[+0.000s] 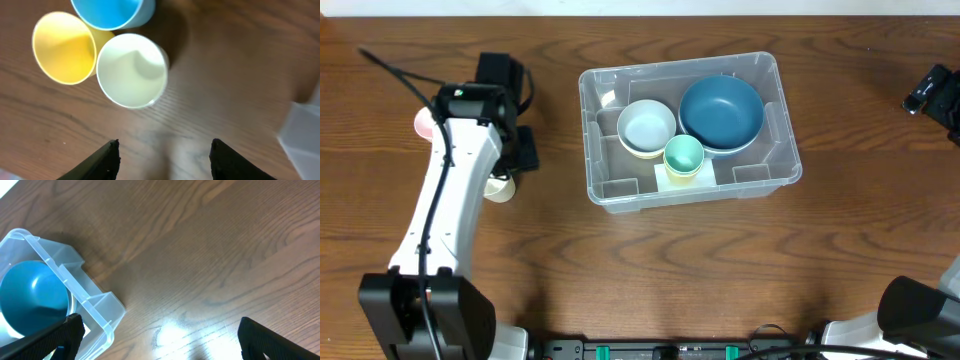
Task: Pack container
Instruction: 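Move the left gripper to the white cup and grasp it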
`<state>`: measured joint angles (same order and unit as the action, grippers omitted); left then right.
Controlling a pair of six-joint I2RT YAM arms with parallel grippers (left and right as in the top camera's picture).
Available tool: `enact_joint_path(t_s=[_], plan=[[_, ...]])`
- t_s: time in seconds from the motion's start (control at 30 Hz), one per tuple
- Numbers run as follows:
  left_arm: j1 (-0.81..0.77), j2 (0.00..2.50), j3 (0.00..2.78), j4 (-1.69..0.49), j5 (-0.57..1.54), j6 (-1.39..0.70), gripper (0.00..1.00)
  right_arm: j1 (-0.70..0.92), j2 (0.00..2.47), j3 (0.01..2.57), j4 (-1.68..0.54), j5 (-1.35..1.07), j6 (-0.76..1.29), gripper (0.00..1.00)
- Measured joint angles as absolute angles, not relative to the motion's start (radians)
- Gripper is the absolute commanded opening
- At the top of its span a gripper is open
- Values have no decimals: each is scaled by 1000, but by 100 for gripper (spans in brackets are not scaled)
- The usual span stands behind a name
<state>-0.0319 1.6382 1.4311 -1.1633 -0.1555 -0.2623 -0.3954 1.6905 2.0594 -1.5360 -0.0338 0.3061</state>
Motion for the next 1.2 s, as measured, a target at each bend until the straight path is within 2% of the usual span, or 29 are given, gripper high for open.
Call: enact_joint_path(t_s=[0.33, 0.77, 0.9, 1.2], plan=[[32, 1638, 1230, -938, -57, -263, 59, -395, 1691, 2059, -1536, -34, 307, 99], [32, 1638, 1157, -835, -33, -262, 57, -395, 1691, 2059, -1536, -34, 307, 99], [32, 1638, 1137, -802, -33, -265, 48, -395, 1691, 2059, -1536, -34, 306, 99], [32, 1639, 1104, -750, -67, -263, 47, -395, 1691, 2059, -1536, -34, 307, 99]])
